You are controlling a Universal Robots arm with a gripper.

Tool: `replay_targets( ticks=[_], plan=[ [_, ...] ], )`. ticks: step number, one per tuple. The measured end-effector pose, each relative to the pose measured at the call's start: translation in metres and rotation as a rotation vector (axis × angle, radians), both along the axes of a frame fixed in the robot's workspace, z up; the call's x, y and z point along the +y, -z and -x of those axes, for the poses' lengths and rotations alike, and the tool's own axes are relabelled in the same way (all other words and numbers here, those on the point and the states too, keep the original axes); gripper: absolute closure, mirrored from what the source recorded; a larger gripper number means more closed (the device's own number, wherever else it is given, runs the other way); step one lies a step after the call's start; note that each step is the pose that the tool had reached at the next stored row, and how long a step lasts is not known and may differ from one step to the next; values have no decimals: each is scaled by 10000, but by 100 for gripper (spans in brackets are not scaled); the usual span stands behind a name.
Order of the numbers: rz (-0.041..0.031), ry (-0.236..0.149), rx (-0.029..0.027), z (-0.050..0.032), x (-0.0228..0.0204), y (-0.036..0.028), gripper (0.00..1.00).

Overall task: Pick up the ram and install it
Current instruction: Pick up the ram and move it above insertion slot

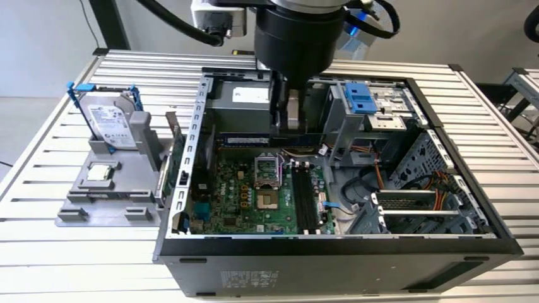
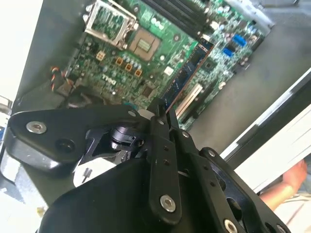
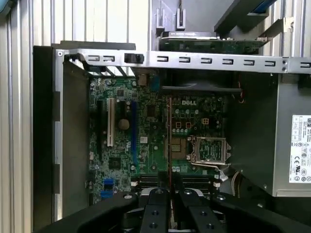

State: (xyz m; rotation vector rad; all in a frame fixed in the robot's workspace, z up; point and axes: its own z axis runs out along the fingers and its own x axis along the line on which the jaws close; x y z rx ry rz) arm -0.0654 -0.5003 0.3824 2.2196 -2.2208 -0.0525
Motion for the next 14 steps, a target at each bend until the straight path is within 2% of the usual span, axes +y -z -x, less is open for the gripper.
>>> replay_targets(
  ticks=[14],
  plan=[
    [0, 0, 0, -626, 0, 0, 100]
  ],
)
